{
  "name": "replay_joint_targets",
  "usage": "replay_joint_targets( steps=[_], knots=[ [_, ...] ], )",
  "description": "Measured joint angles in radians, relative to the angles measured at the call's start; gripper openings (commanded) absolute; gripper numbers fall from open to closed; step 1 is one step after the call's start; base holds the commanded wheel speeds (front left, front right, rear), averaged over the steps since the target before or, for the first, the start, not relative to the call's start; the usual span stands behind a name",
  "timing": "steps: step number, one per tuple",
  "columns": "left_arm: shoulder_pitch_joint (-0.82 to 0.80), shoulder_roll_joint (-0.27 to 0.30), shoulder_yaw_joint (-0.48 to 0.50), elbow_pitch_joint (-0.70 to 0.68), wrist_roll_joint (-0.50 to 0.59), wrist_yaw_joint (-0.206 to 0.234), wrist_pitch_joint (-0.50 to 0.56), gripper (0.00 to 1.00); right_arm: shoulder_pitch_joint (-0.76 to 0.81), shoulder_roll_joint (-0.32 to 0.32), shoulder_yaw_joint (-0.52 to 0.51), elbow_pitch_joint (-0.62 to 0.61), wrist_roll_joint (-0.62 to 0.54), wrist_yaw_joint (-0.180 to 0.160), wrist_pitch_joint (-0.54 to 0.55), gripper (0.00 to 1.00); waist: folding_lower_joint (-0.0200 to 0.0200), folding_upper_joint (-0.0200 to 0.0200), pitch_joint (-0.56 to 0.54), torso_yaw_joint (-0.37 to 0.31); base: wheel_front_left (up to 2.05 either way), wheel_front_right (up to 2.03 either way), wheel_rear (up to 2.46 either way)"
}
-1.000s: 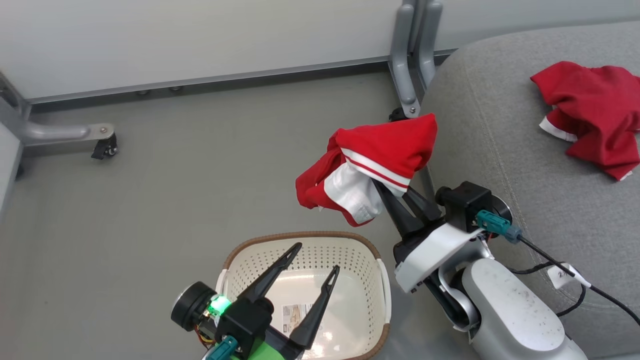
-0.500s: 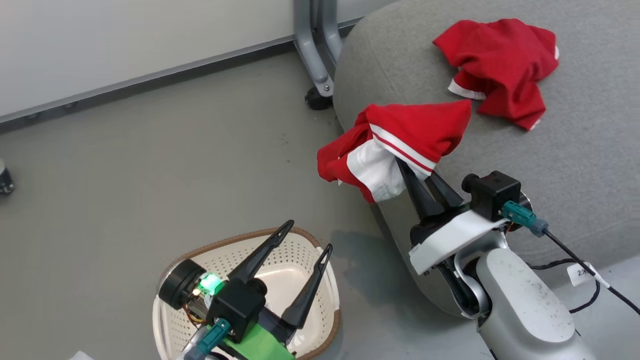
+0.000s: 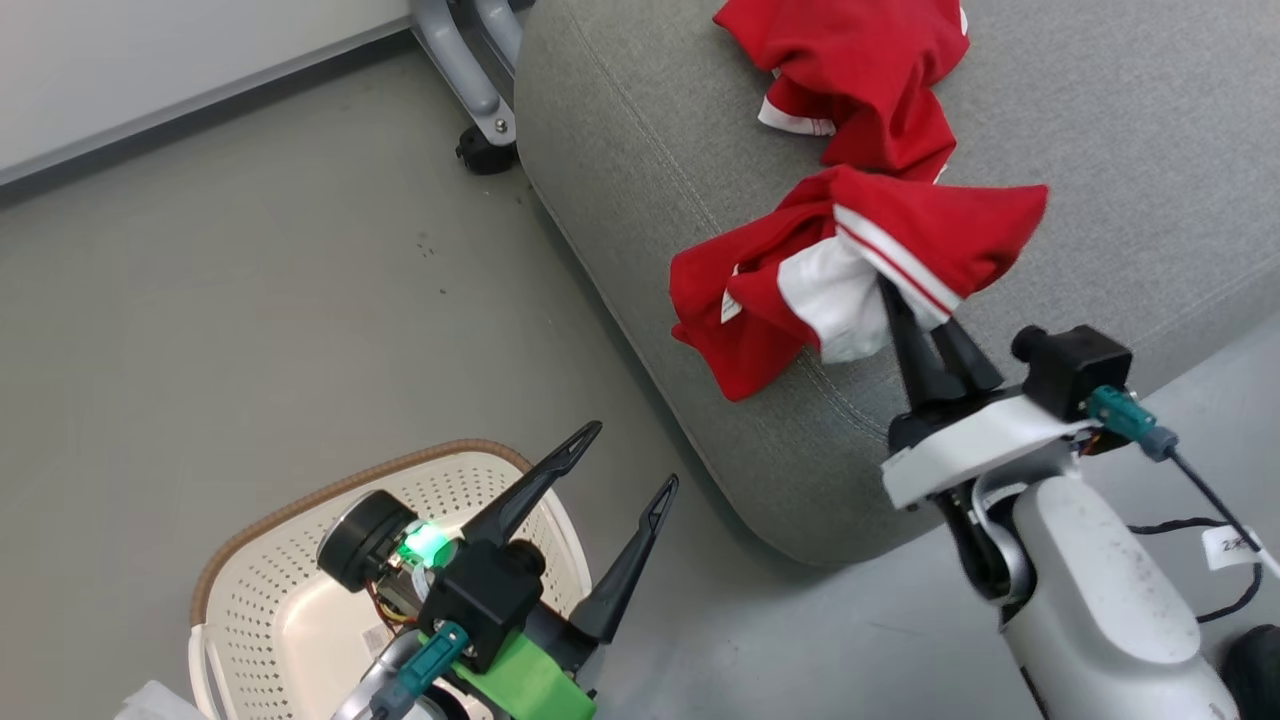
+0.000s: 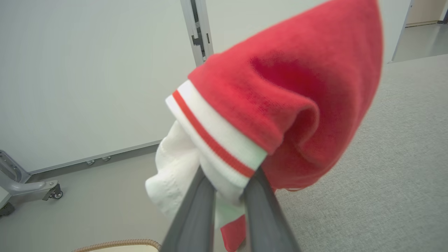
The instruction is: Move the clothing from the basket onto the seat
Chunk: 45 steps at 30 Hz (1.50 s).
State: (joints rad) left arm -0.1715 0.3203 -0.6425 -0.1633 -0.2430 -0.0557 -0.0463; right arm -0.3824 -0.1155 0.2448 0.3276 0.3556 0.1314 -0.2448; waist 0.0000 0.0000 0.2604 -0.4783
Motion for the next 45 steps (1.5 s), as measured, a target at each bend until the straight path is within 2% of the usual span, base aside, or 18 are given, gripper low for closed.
replay_joint_targets(
  steps=[9,15,22,23,24,25,29,36,45],
  knots=[
    [-0.071,0.003,-0.016,-0.051,0.019,-0.016,0.018,1.00,-0.139,-0.055,-0.211,0.068,-0.011,0.000,-0.012,0.00,0.0000,0.0000,0.089,0.005,0.00,0.00,0.00],
    [-0.141,0.009,-0.030,-0.073,0.044,-0.032,0.019,1.00,-0.292,-0.135,-0.328,0.161,-0.027,0.000,-0.014,0.00,0.0001,0.0000,0.161,0.046,0.00,0.00,0.00],
    [-0.205,0.018,-0.028,-0.088,0.060,-0.040,0.019,1.00,-0.455,-0.215,-0.419,0.314,-0.043,0.000,-0.017,0.00,0.0001,0.0000,0.253,0.110,0.00,0.00,0.00],
    [-0.211,0.021,-0.028,-0.088,0.061,-0.041,0.018,1.00,-0.470,-0.219,-0.429,0.338,-0.044,0.000,-0.017,0.20,0.0001,0.0000,0.265,0.117,0.00,0.00,0.00],
    [-0.218,0.022,-0.029,-0.089,0.061,-0.041,0.017,1.00,-0.486,-0.227,-0.440,0.370,-0.054,0.000,-0.017,0.54,0.0001,0.0000,0.279,0.127,0.00,0.00,0.00],
    [-0.224,0.024,-0.030,-0.088,0.063,-0.042,0.014,1.00,-0.499,-0.231,-0.452,0.396,-0.060,0.000,-0.017,1.00,0.0001,0.0000,0.293,0.137,0.00,0.00,0.00],
    [-0.244,0.028,-0.035,-0.083,0.065,-0.047,0.008,1.00,-0.540,-0.235,-0.505,0.471,-0.085,0.000,-0.018,1.00,0.0002,0.0000,0.339,0.171,0.00,0.00,0.00],
    [-0.254,0.028,-0.036,-0.064,0.065,-0.047,-0.004,1.00,-0.521,-0.203,-0.556,0.484,-0.133,0.000,-0.018,1.00,0.0002,0.0000,0.382,0.212,0.00,0.00,0.00],
    [-0.254,0.022,-0.034,-0.039,0.055,-0.028,-0.018,1.00,-0.372,-0.112,-0.568,0.362,-0.149,0.000,-0.018,1.00,0.0001,0.0000,0.356,0.208,0.00,0.00,0.00]
  ],
)
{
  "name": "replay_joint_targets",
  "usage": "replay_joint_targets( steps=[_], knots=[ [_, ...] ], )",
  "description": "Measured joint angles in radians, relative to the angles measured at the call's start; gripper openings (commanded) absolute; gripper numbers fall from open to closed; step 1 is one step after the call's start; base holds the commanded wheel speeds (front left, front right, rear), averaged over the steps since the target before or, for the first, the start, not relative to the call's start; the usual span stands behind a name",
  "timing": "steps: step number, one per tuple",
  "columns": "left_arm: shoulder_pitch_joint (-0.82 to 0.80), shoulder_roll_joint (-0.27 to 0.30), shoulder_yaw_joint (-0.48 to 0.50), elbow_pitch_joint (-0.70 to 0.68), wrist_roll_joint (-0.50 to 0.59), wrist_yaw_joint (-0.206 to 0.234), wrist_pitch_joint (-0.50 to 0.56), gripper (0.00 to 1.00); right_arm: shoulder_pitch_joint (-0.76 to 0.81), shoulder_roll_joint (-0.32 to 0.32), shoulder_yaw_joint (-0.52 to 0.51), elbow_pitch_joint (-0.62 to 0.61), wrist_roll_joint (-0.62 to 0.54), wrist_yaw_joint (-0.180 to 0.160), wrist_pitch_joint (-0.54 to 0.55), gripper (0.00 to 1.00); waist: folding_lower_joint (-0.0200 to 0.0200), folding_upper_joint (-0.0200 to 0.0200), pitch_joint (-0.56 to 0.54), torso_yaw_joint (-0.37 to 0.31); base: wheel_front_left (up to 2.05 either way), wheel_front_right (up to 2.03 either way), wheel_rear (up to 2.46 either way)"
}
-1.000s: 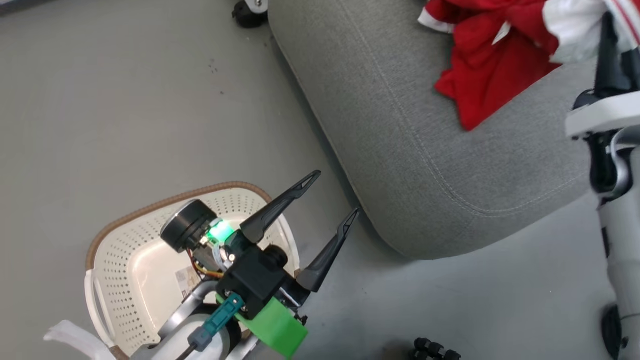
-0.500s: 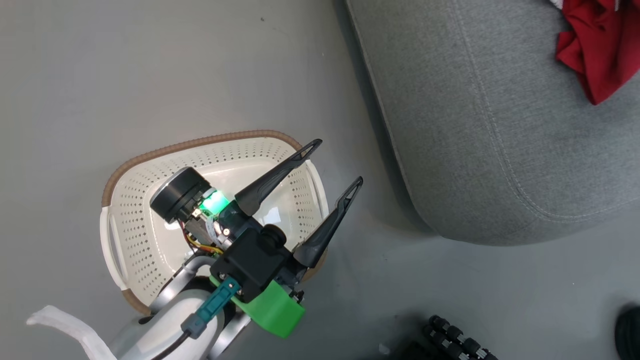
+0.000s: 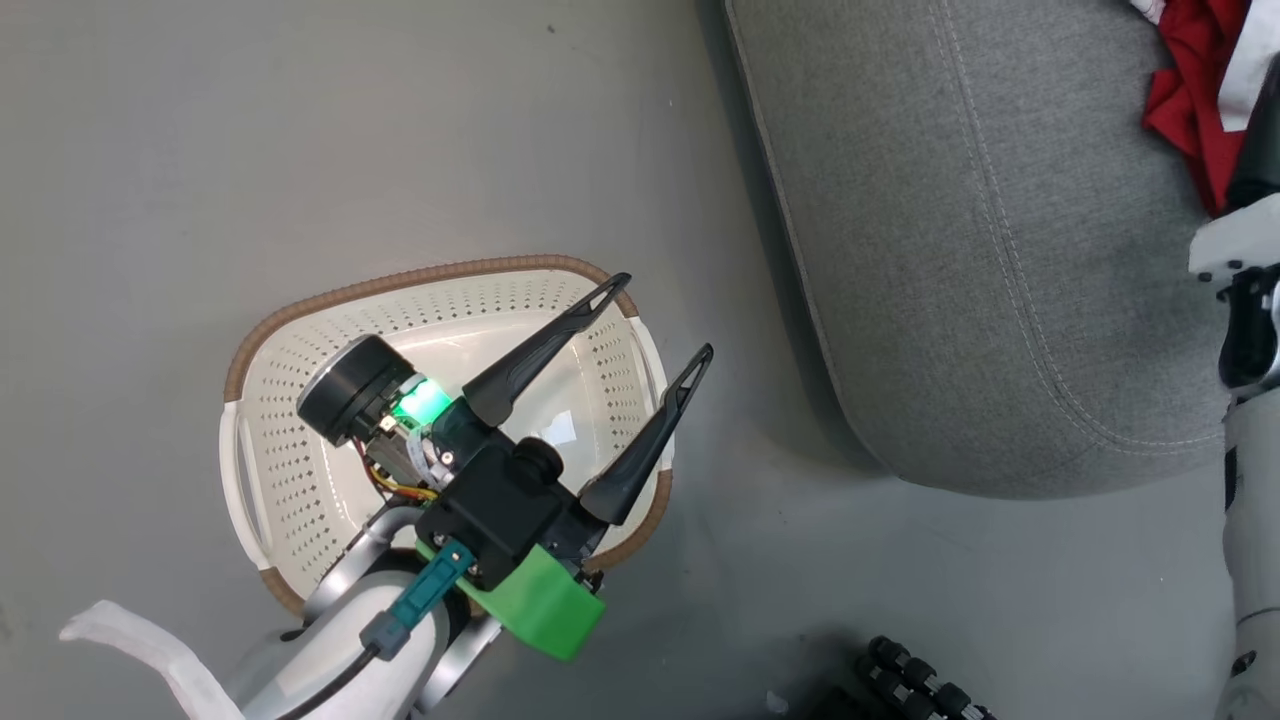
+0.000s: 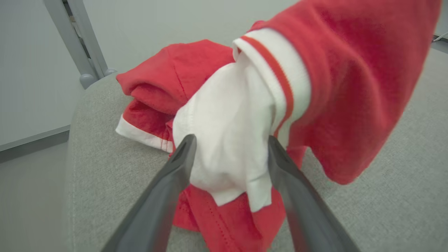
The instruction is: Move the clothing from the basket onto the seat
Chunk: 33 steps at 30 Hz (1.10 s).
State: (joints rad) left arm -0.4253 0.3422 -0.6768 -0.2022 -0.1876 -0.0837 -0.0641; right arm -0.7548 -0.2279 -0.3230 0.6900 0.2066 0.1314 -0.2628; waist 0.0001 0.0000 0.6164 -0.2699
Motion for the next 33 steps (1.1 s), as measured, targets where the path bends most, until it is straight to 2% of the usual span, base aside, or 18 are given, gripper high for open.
replay_joint_targets(
  steps=[10,19,26,33],
  knots=[
    [0.025,-0.010,0.010,0.030,-0.018,0.033,-0.028,1.00,0.192,0.090,0.016,-0.125,-0.006,0.000,0.000,1.00,-0.0001,0.0000,-0.070,-0.002,0.00,0.00,0.00],
    [0.074,-0.024,0.029,0.072,-0.054,0.077,-0.074,1.00,0.343,0.145,0.091,-0.231,-0.016,0.000,0.000,1.00,-0.0001,0.0000,-0.152,0.013,0.00,0.00,0.00],
    [0.117,-0.047,0.058,0.111,-0.079,0.126,-0.123,1.00,0.434,0.158,0.137,-0.330,-0.031,0.000,0.000,1.00,-0.0002,0.0000,-0.224,0.046,0.00,0.00,0.00],
    [0.163,-0.067,0.135,0.152,-0.121,0.200,-0.168,1.00,0.512,0.167,0.170,-0.446,-0.066,0.000,0.011,1.00,-0.0002,0.0000,-0.284,0.117,0.00,0.00,0.00]
  ],
)
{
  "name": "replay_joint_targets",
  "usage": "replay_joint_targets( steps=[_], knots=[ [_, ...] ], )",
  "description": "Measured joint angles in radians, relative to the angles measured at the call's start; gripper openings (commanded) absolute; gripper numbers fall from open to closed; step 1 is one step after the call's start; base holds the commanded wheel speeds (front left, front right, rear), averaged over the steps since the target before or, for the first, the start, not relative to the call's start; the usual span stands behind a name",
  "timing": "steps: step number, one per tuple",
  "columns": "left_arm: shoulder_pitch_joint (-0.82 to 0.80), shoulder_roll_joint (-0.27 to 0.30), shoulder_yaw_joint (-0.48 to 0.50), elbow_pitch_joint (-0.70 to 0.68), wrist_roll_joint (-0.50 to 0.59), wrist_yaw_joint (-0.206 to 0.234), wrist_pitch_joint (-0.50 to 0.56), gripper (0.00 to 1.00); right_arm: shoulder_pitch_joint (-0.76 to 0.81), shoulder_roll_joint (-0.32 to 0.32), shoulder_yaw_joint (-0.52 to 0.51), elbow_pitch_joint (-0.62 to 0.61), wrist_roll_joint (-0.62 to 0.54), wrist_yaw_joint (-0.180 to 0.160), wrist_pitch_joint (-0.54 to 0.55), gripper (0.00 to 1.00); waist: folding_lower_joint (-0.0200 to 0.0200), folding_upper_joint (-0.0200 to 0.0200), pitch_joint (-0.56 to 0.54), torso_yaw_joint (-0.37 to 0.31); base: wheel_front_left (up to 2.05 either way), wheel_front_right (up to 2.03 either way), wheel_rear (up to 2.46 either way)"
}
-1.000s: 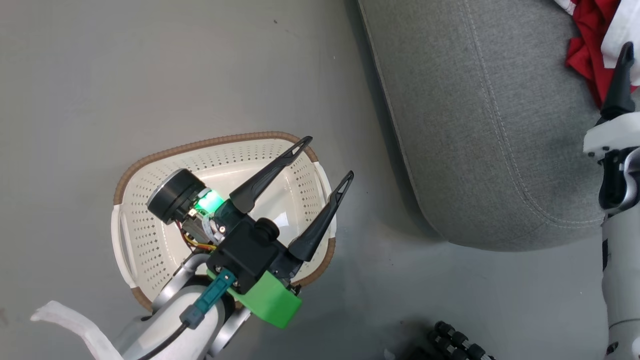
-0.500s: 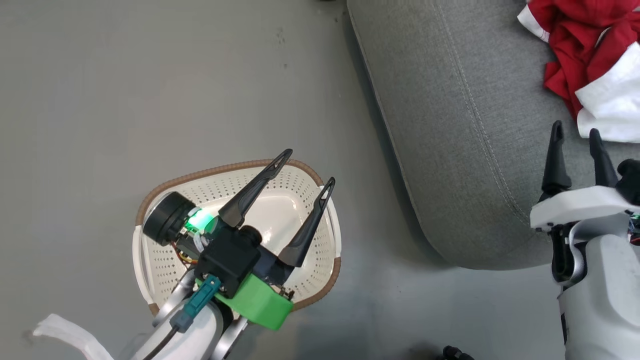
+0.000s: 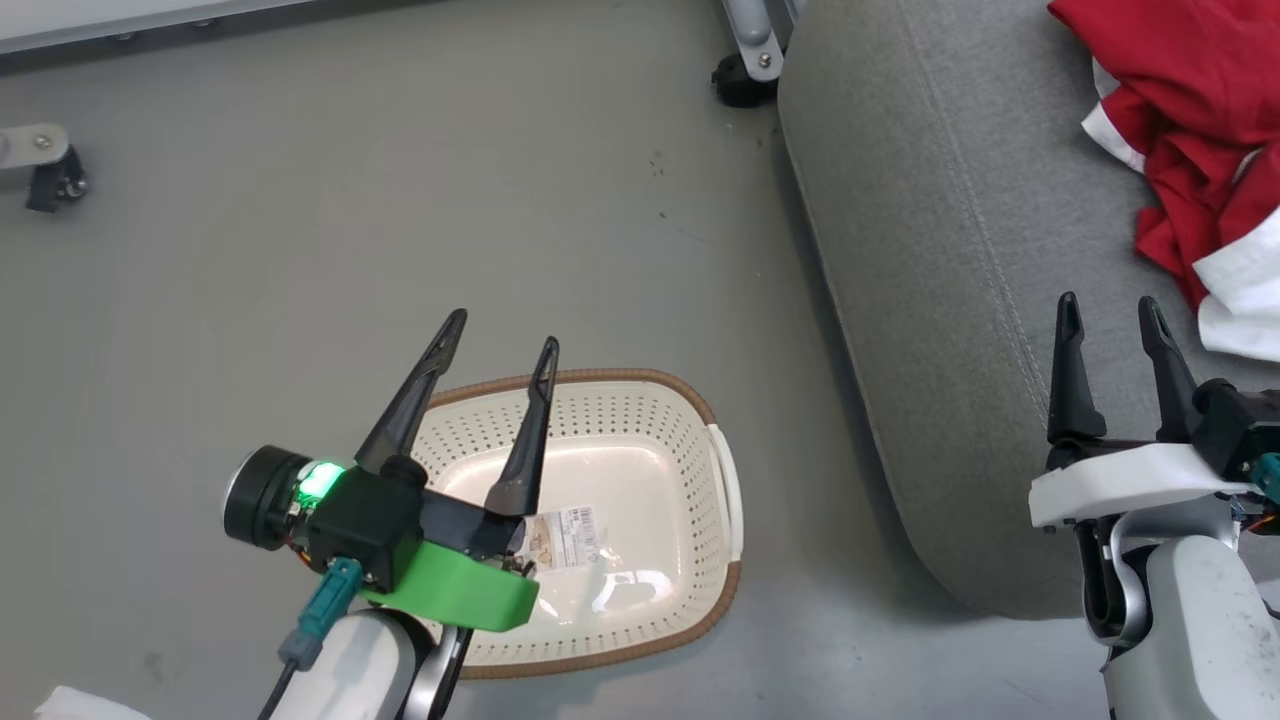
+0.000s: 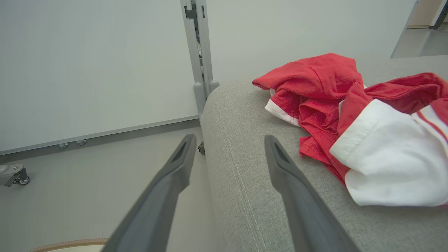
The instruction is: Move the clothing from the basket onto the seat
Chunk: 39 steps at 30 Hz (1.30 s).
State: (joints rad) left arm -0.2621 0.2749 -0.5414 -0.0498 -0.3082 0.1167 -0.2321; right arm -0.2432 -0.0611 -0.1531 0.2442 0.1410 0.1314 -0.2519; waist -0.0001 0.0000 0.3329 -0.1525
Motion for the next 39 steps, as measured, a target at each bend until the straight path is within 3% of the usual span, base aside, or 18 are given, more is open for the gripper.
replay_joint_targets(
  steps=[7,18,26,32,39],
  knots=[
    [0.043,-0.005,0.091,0.034,-0.037,0.045,-0.025,1.00,0.080,0.009,0.047,-0.145,-0.015,0.000,0.057,1.00,0.0000,0.0000,-0.054,0.078,0.00,0.00,0.00],
    [0.140,-0.015,0.264,0.082,-0.065,0.061,-0.029,1.00,0.203,0.011,0.094,-0.320,-0.020,0.000,0.150,1.00,0.0000,0.0000,-0.150,0.167,0.00,0.00,0.00],
    [0.232,-0.035,0.350,0.103,-0.049,0.005,-0.030,1.00,0.284,0.012,0.106,-0.379,-0.006,0.000,0.196,1.00,0.0000,0.0000,-0.218,0.191,0.00,0.00,0.00],
    [0.278,-0.047,0.353,0.136,-0.025,-0.043,-0.030,1.00,0.335,0.012,0.128,-0.396,-0.001,0.000,0.221,1.00,0.0000,0.0000,-0.261,0.190,0.00,0.00,0.00],
    [0.318,-0.068,0.356,0.170,0.004,-0.070,-0.030,1.00,0.384,0.012,0.136,-0.410,0.007,0.000,0.240,1.00,0.0000,0.0000,-0.302,0.176,0.00,0.00,0.00]
  ],
)
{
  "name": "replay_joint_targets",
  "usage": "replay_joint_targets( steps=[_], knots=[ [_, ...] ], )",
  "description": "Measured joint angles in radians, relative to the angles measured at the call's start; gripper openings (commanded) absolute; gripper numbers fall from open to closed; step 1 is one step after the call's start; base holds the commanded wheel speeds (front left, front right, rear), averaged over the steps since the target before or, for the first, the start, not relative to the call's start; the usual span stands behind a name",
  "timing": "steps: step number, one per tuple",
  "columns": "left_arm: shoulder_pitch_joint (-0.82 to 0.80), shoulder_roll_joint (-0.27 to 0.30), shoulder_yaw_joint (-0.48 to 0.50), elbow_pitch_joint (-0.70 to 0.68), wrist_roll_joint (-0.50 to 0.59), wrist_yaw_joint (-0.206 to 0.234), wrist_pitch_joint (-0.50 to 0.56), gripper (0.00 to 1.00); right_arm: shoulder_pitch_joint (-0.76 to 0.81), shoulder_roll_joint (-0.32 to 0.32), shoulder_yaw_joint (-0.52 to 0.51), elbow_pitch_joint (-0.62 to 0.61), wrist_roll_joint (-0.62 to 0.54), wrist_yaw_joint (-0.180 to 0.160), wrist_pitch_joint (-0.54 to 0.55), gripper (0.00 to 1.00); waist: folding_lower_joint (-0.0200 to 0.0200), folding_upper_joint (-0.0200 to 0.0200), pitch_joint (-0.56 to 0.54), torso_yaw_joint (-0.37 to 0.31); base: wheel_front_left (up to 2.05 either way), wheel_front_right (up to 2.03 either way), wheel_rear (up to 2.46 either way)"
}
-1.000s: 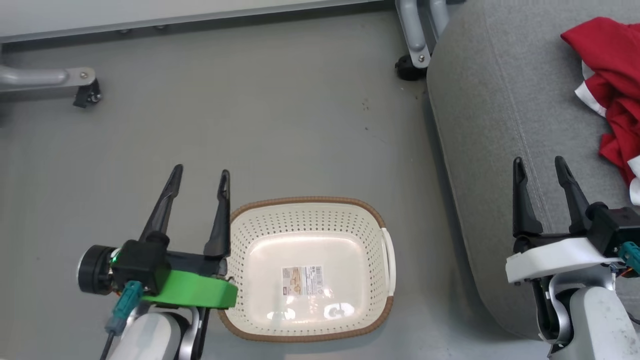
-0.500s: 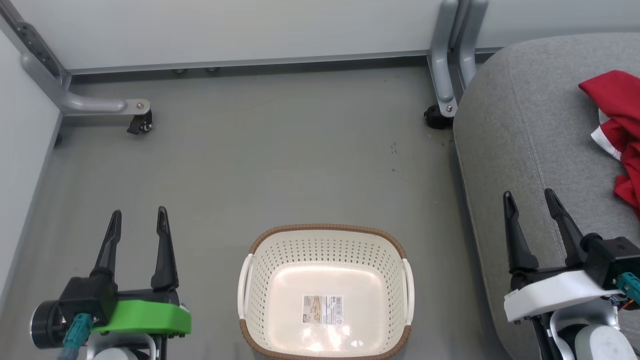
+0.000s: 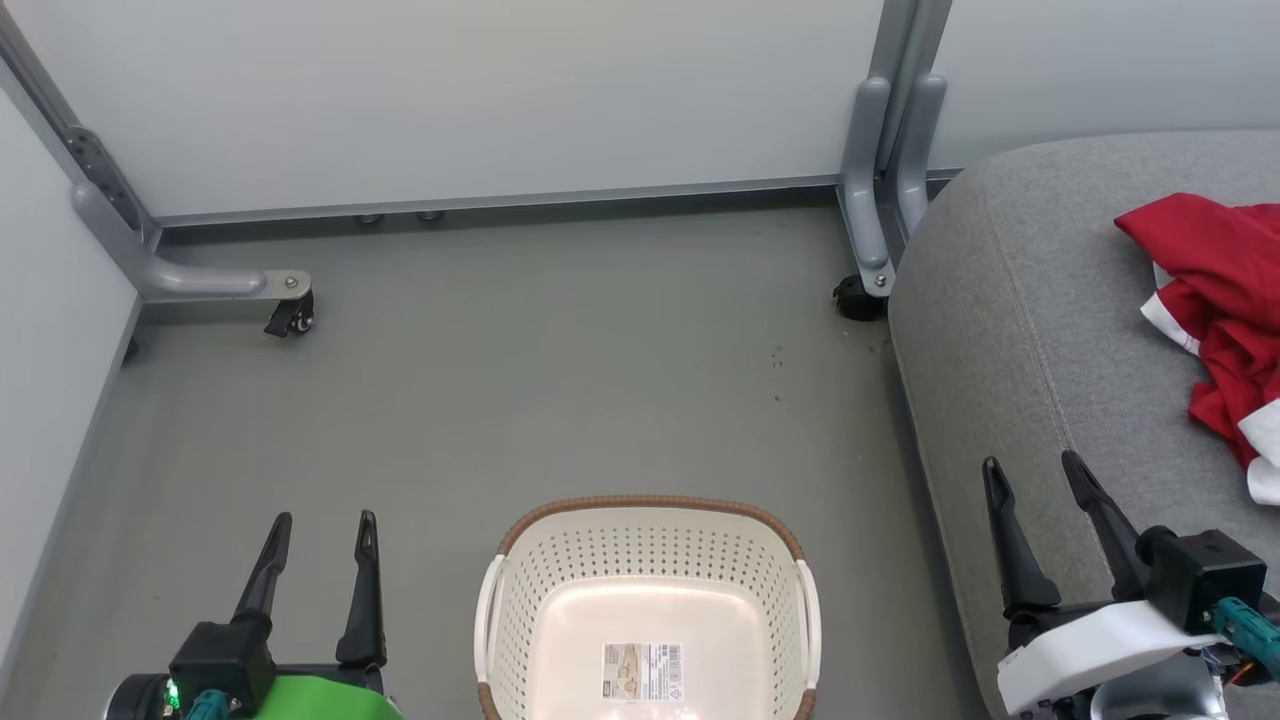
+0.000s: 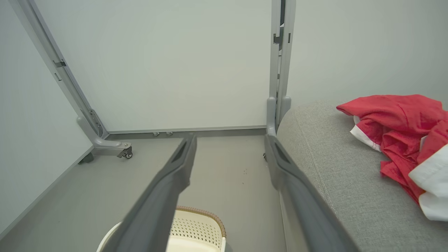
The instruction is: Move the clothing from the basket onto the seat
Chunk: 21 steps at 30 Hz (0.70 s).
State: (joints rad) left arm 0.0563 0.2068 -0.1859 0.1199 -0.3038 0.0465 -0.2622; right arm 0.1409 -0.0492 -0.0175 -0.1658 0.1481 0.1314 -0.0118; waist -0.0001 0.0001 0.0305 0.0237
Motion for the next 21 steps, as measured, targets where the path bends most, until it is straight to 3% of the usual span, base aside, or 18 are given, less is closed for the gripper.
replay_joint_targets(
  steps=[21],
  knots=[
    [0.014,-0.025,0.033,0.031,0.059,-0.029,0.000,1.00,0.024,0.000,-0.001,-0.017,0.002,0.000,0.014,1.00,0.0000,0.0000,-0.016,-0.006,0.00,0.00,0.00]
  ],
)
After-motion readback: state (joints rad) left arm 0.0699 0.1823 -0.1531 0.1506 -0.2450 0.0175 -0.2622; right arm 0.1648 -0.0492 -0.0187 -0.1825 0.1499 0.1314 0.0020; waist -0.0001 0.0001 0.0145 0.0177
